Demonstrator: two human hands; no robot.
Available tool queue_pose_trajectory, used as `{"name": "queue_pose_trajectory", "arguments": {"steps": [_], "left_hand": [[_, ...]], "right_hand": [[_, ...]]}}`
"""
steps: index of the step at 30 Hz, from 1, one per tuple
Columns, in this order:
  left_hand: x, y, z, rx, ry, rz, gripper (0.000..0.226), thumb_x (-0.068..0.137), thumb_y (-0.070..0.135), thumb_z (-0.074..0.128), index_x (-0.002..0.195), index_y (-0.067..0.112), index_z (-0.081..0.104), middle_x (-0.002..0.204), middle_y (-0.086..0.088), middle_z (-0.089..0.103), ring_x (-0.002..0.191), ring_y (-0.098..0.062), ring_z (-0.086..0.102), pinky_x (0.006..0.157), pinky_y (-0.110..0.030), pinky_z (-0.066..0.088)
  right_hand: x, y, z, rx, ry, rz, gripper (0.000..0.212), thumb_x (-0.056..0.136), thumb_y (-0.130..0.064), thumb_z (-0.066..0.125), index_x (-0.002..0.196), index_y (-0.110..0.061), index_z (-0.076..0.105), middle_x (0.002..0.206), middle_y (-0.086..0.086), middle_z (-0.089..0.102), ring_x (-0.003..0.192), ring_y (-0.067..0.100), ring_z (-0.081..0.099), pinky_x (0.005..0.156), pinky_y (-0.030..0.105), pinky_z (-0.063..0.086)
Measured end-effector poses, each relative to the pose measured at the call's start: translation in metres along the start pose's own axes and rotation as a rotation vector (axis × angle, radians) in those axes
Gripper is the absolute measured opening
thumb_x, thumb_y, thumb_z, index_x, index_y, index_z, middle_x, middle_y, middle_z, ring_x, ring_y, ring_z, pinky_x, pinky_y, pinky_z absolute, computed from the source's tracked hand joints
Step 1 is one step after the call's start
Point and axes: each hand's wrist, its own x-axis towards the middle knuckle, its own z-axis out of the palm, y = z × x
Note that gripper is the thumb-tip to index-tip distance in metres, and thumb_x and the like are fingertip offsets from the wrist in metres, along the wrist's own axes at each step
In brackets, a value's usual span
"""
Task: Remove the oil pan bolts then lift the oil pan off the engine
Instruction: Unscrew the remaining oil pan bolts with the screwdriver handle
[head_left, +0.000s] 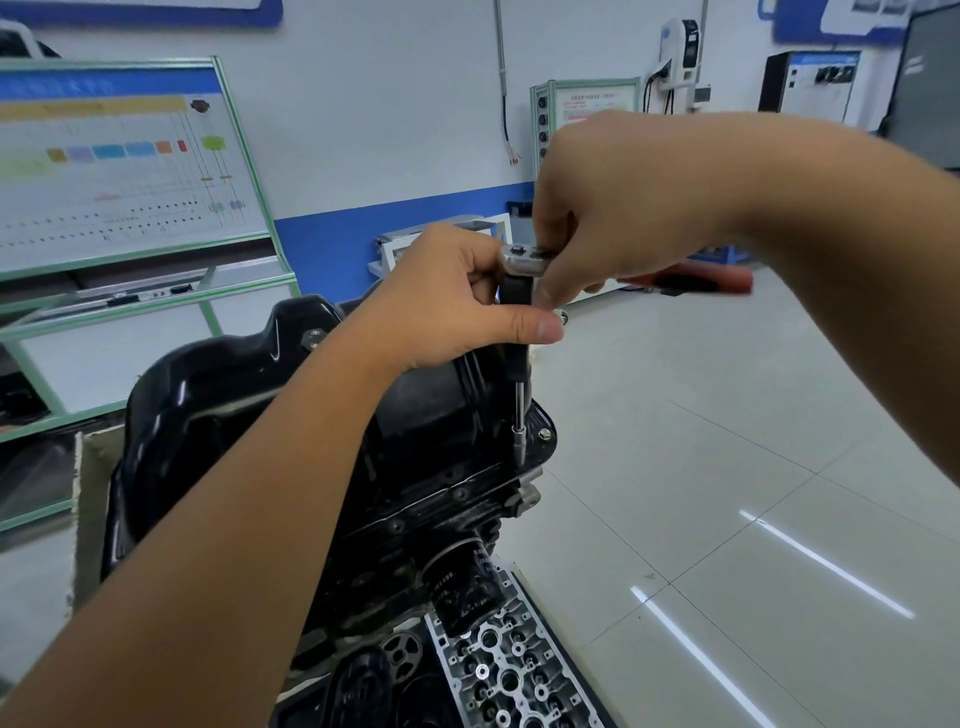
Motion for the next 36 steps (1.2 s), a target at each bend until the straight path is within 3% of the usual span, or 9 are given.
{"name": "queue_pose_trajectory", "arguments": {"steps": [7,10,14,19,25,27,29,33,36], "left_hand": [[-0.002,0.001,-0.007,-0.005,-0.050,0.027,0.020,0.072,0.033,0.089,0.087,0.024,0.080,0.062,0.009,0.055,0.054,-0.002,0.040,0.059,-0.018,0.037],[-0.001,0.000,-0.002,-0.024,-0.027,0.034,0.025,0.069,0.030,0.093,0.088,0.021,0.078,0.061,0.020,0.060,0.051,0.006,0.045,0.059,-0.008,0.038],[-0.002,0.003,-0.003,-0.010,-0.033,0.040,0.024,0.066,0.036,0.087,0.084,0.026,0.075,0.050,0.025,0.053,0.047,0.006,0.044,0.057,-0.005,0.036],[0.000,-0.001,-0.008,0.014,-0.045,-0.012,0.052,0.066,0.041,0.087,0.098,0.002,0.078,0.049,0.015,0.032,0.049,-0.005,0.027,0.054,-0.019,0.029],[-0.001,0.001,-0.005,-0.037,-0.057,0.026,0.024,0.067,0.029,0.092,0.085,0.031,0.077,0.047,0.022,0.047,0.047,0.003,0.039,0.053,-0.006,0.034],[-0.002,0.002,-0.007,-0.055,-0.074,0.036,0.019,0.073,0.025,0.092,0.082,0.034,0.078,0.059,0.012,0.065,0.060,0.001,0.051,0.059,-0.018,0.046],[-0.001,0.003,-0.008,-0.063,-0.078,0.004,0.016,0.072,0.032,0.091,0.083,0.035,0.080,0.072,-0.022,0.068,0.066,-0.018,0.050,0.066,-0.033,0.044],[-0.001,0.000,-0.003,-0.077,-0.057,0.015,0.020,0.072,0.019,0.091,0.085,0.025,0.077,0.063,0.019,0.064,0.056,0.005,0.050,0.063,-0.012,0.043],[-0.001,0.001,-0.003,-0.078,-0.050,0.009,0.023,0.063,0.025,0.093,0.077,0.028,0.076,0.067,0.019,0.070,0.064,0.006,0.060,0.066,-0.012,0.047]], "right_hand": [[0.000,-0.007,0.002,-0.026,0.072,-0.019,0.011,0.078,-0.035,0.083,0.084,-0.027,0.078,0.074,-0.004,0.070,0.071,0.016,0.062,0.067,0.037,0.054],[0.002,-0.005,0.003,-0.055,0.091,-0.006,0.026,0.076,-0.043,0.083,0.072,-0.019,0.075,0.061,0.000,0.065,0.063,0.020,0.061,0.061,0.036,0.052],[0.001,-0.004,-0.005,0.008,-0.026,-0.006,0.031,0.073,-0.050,0.085,0.071,-0.022,0.075,0.061,-0.004,0.068,0.064,0.017,0.065,0.064,0.041,0.056],[0.004,-0.005,0.003,-0.059,0.056,-0.010,0.010,0.079,-0.028,0.085,0.084,-0.026,0.077,0.074,-0.003,0.070,0.072,0.017,0.062,0.069,0.037,0.055],[0.000,-0.008,-0.005,-0.020,-0.030,0.012,0.025,0.073,-0.043,0.083,0.067,-0.020,0.074,0.055,-0.005,0.065,0.061,0.017,0.062,0.063,0.042,0.056],[0.000,-0.011,-0.004,-0.019,-0.014,0.006,0.017,0.075,-0.039,0.083,0.075,-0.023,0.076,0.065,-0.004,0.068,0.066,0.017,0.064,0.069,0.043,0.059],[0.000,-0.013,0.001,-0.047,0.045,0.004,0.010,0.078,-0.031,0.081,0.083,-0.023,0.077,0.073,0.000,0.070,0.070,0.018,0.063,0.073,0.044,0.060],[0.000,-0.014,0.002,-0.047,0.042,0.004,0.024,0.074,-0.031,0.080,0.061,-0.014,0.068,0.052,0.003,0.058,0.056,0.023,0.055,0.055,0.036,0.048],[-0.003,-0.016,-0.004,-0.002,-0.011,0.010,0.029,0.073,-0.042,0.083,0.062,-0.018,0.070,0.049,-0.006,0.058,0.056,0.016,0.055,0.055,0.031,0.042]]}}
